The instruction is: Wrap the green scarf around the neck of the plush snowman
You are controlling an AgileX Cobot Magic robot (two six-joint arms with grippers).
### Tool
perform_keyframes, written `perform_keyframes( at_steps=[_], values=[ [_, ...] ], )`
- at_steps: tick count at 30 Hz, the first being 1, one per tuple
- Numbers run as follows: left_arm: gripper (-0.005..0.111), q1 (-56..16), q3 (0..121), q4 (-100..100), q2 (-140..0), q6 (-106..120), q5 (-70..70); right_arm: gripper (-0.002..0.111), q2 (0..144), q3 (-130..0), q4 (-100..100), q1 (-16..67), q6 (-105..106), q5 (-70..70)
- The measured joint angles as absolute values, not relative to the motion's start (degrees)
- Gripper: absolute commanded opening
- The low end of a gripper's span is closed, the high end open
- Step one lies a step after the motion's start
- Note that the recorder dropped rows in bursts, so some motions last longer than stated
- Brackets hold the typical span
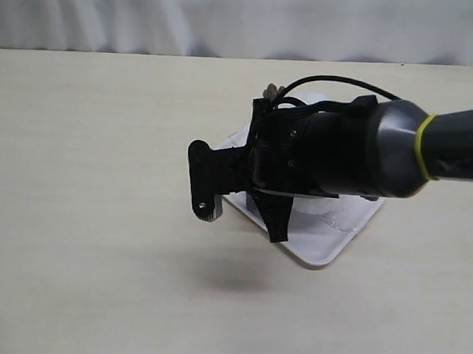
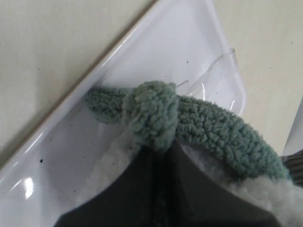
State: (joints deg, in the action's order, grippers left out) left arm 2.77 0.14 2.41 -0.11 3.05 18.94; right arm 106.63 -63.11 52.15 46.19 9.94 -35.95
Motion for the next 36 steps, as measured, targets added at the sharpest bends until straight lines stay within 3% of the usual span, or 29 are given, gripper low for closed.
perform_keyframes(
  at_steps=[7,12,32,34,35,36],
  values=[
    [0.000,2.77,0.14,2.41,-0.11,3.05,18.94,0.045,106.63,-63.11,52.03,46.19,8.39,-36.88],
    [0.000,2.77,0.14,2.41,-0.11,3.05,18.94,0.052,106.50,-63.11,51.79,46.19,5.34,-37.92],
    [0.000,2.77,0.14,2.41,-0.11,3.05,18.94,0.052,105.68,-63.11,55.11,46.19,10.84,-30.47],
    [0.000,2.77,0.14,2.41,-0.11,3.05,18.94,0.043,107.31,-63.11,58.26,46.19,7.90,-32.16],
    [0.000,2.77,0.14,2.41,-0.11,3.05,18.94,0.028,107.86,-63.11,59.11,46.19,6.82,-32.55],
    [0.000,2.77,0.14,2.41,-0.11,3.05,18.94,0.021,108.49,-63.11,59.93,46.19,5.38,-32.87]
  ],
)
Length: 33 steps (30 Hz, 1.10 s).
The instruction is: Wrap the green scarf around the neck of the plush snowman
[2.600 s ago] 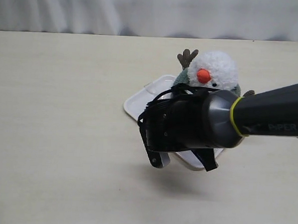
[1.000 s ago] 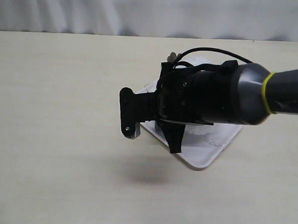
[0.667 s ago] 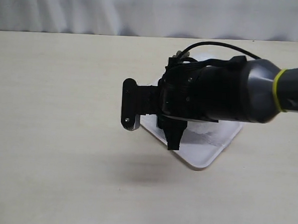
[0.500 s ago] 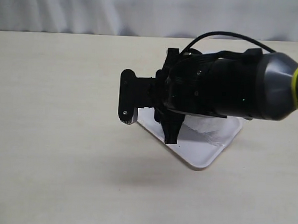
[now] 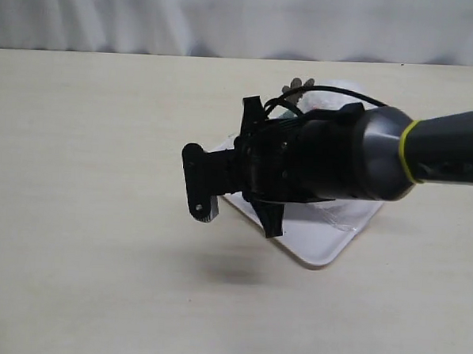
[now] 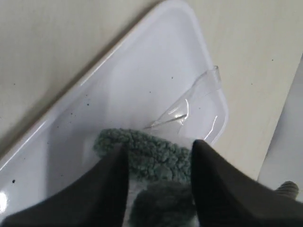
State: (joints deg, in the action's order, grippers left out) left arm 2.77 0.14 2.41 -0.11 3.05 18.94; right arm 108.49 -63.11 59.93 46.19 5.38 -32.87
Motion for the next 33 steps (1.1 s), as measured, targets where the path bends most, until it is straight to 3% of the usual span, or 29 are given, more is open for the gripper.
perform_keyframes(
  at_steps=[2,14,22,28,30,31,33],
  values=[
    [0.000,2.77,0.14,2.41,-0.11,3.05,18.94,0.005,108.83,-63.11,60.40,46.19,4.45,-32.91],
    [0.000,2.77,0.14,2.41,-0.11,3.05,18.94,0.005,109.24,-63.11,60.75,46.19,0.00,-36.63],
    [0.000,2.77,0.14,2.41,-0.11,3.05,18.94,0.043,109.12,-63.11,60.55,46.19,-5.52,-28.60],
    [0.000,2.77,0.14,2.41,-0.11,3.05,18.94,0.043,101.80,-63.11,57.15,48.38,-10.39,-27.55],
    [0.000,2.77,0.14,2.41,-0.11,3.05,18.94,0.029,99.31,-64.21,56.87,49.42,-17.03,-27.55],
    [0.000,2.77,0.14,2.41,-0.11,3.05,18.94,0.017,99.01,-65.38,56.87,49.42,-21.02,-28.34],
    [0.000,2.77,0.14,2.41,-0.11,3.05,18.94,0.006,98.77,-69.21,55.67,48.46,-31.25,-32.30]
  ],
)
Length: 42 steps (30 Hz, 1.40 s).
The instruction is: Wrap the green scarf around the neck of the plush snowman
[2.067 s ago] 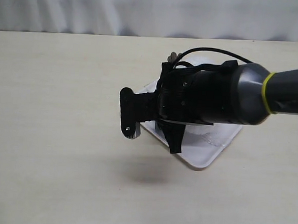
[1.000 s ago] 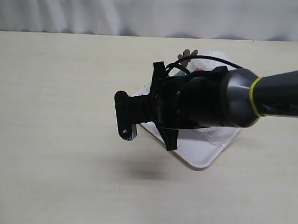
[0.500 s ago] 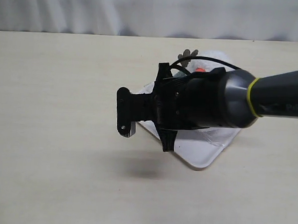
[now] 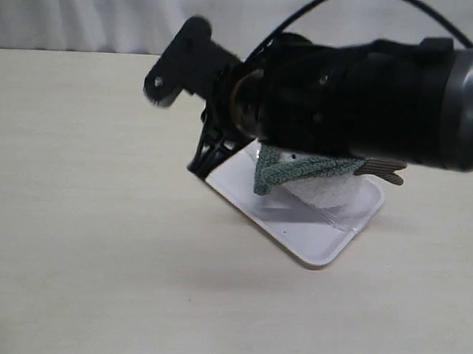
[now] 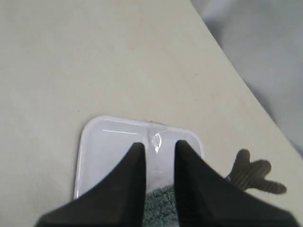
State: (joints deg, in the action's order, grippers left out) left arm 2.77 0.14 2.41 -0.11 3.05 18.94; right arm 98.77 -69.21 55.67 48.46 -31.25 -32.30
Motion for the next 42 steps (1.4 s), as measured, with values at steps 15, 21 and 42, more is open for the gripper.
perform_keyframes(
  at_steps=[15,21,42],
  values=[
    [0.000,2.77,0.14,2.41,-0.11,3.05,18.94,0.004,110.42,-78.59,31.46,42.07,-27.04,-44.94],
    [0.000,2.77,0.14,2.41,-0.11,3.05,18.94,0.004,113.16,-78.63,31.46,40.07,-27.04,-46.90],
    [0.000,2.77,0.14,2.41,-0.11,3.05,18.94,0.004,110.12,-85.39,30.82,42.05,-23.11,-54.17]
  ],
)
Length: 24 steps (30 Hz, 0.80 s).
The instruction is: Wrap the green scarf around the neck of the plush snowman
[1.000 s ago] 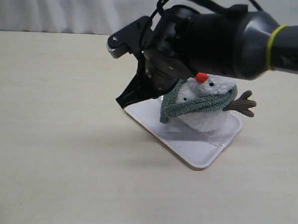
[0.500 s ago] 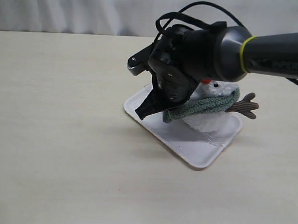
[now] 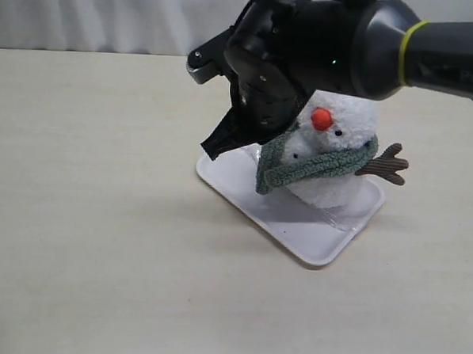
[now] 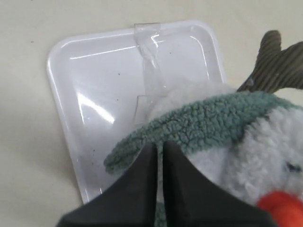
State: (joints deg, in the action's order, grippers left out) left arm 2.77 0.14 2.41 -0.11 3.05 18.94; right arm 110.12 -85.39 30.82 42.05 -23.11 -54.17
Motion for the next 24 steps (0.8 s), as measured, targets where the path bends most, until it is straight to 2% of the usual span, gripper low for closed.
perform_keyframes(
  at_steps=[10,24],
  values=[
    [0.000,2.77,0.14,2.41,-0.11,3.05,18.94,0.004,107.31,-84.29,28.61,42.82,-20.72,-67.66],
    [0.000,2.77,0.14,2.41,-0.11,3.05,18.94,0.004,108.30,-76.19,27.95,42.66,-23.11,-54.58]
  ],
)
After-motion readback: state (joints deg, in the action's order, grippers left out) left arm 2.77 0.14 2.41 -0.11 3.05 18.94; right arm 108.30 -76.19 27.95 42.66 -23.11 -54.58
